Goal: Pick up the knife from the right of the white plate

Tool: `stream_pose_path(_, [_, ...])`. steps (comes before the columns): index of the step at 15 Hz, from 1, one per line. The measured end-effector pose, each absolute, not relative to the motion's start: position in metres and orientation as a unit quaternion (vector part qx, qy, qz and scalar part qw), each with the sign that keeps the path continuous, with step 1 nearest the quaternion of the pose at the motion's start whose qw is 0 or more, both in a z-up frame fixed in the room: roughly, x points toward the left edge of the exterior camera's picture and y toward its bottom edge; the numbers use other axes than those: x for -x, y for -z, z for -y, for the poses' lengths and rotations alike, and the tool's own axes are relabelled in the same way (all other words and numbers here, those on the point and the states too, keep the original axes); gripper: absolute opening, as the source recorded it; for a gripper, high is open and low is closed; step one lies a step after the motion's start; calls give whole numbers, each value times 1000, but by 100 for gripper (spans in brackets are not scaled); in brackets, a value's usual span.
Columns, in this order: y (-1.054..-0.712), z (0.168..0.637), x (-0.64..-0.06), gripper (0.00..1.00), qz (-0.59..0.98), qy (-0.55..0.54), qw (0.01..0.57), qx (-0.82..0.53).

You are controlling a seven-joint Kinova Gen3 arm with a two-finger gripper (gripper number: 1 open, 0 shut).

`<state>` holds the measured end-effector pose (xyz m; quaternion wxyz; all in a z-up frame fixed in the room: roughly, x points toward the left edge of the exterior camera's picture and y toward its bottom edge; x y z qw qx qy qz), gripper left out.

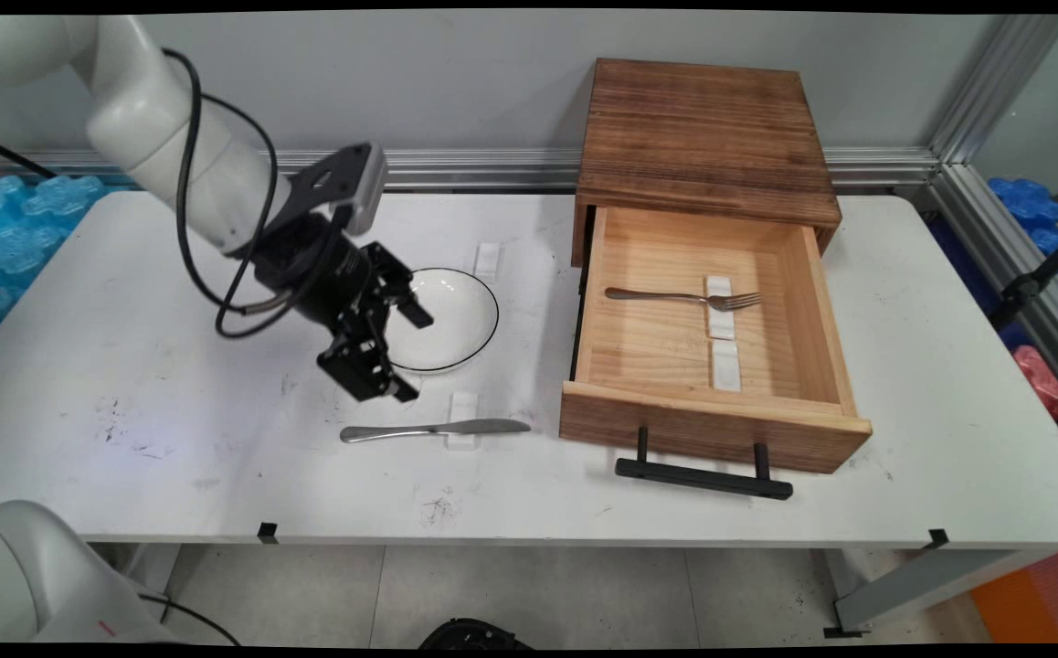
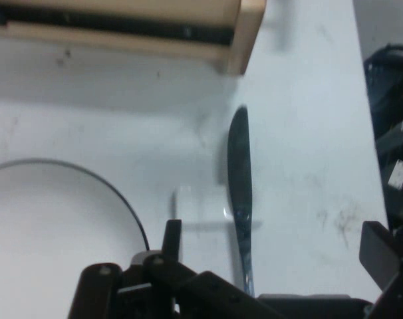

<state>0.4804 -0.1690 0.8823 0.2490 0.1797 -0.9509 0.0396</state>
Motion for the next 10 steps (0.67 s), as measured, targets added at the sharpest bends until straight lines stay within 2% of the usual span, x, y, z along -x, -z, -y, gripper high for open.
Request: stream_pose_path(10, [-833, 154, -477, 100, 959, -46, 199, -198])
